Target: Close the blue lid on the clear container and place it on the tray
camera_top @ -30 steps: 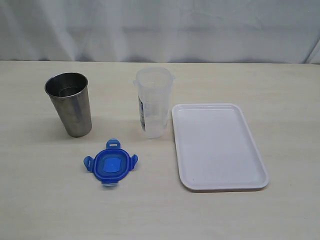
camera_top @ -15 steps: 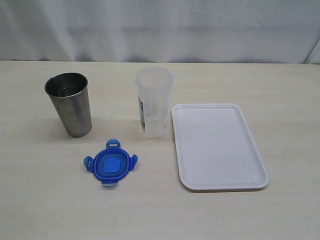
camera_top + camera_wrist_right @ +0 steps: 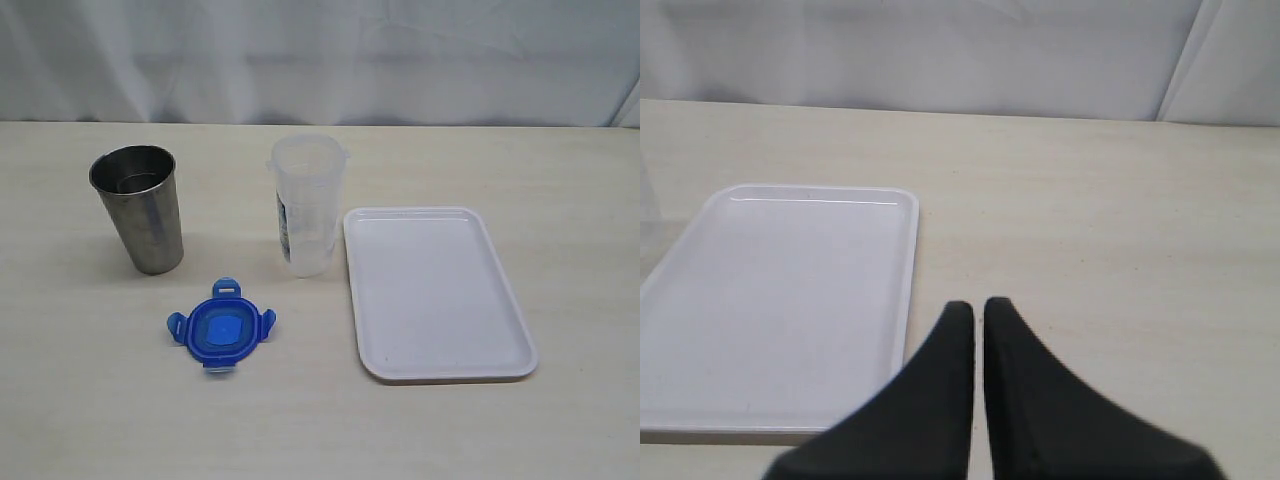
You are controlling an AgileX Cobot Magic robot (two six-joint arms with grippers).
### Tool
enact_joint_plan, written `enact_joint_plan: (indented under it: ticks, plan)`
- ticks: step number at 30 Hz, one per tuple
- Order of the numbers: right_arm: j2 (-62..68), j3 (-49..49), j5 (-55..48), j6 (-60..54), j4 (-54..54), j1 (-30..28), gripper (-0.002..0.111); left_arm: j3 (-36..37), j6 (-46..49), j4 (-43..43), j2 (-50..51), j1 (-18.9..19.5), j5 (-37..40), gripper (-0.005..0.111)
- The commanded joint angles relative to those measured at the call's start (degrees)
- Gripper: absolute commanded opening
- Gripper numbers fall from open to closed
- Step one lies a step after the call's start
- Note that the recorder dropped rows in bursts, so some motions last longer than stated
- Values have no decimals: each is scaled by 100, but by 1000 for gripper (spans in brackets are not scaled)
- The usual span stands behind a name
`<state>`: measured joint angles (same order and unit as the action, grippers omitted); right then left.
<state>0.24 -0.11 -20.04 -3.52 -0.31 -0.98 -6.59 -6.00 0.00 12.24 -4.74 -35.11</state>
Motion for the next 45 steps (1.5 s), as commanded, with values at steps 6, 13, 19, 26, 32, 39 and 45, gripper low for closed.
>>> enact_joint_plan:
  ticks: [6, 13, 19, 26, 32, 39, 45]
  plan:
    - [-24, 11, 23, -15, -39, -21, 4, -51, -156, 333, 2431, 8, -593, 105]
    - [-24, 11, 23, -15, -39, -21, 4, -51, -139, 853, 4293, 8, -1352, 105]
    - [-24, 11, 23, -15, -39, -21, 4, -51, -139, 1303, 5829, 8, -2289, 105]
    - [-24, 11, 23, -15, -39, -21, 4, -51, 55, 1663, 7347, 8, -3302, 105]
    - [-24, 11, 23, -15, -39, -21, 4, -89, 195, 1963, 8404, 8, -3485, 105]
    - [-24, 11, 23, -15, -39, -21, 4, -784, 195, 2202, 9288, 8, -3485, 105]
    - [-24, 11, 23, -15, -39, -21, 4, -1367, 172, 2202, 9930, 8, -3485, 105]
